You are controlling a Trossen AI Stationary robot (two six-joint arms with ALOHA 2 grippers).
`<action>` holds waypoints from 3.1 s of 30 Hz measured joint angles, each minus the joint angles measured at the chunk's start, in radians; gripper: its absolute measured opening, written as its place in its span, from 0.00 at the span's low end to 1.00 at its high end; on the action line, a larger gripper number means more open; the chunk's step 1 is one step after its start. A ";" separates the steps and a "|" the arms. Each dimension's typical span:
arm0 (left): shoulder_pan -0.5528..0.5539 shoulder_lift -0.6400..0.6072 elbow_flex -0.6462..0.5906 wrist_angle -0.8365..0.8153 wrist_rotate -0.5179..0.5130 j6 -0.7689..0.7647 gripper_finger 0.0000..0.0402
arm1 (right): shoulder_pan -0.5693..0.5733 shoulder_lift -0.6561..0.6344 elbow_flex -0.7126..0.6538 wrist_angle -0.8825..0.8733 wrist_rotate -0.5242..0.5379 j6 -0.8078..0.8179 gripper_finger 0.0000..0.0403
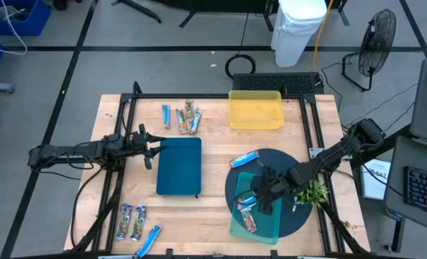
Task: Pick and place Granola Bars by type
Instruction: Put the red granola bar into the green bin
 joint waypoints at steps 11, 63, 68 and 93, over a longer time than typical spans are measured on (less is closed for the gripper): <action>0.000 0.000 0.000 0.000 0.000 0.000 0.40 | -0.100 -0.120 0.002 0.147 0.076 -0.465 0.34; 0.000 0.000 0.000 0.000 0.000 0.000 0.40 | -0.530 0.021 -0.205 0.177 -0.024 -0.694 0.02; 0.000 0.000 0.000 0.000 0.000 0.000 0.40 | -0.529 0.021 -0.205 0.183 -0.026 -0.704 0.00; 0.000 0.000 0.000 0.000 0.000 0.000 0.40 | -0.440 0.022 -0.126 0.233 0.037 -0.759 0.00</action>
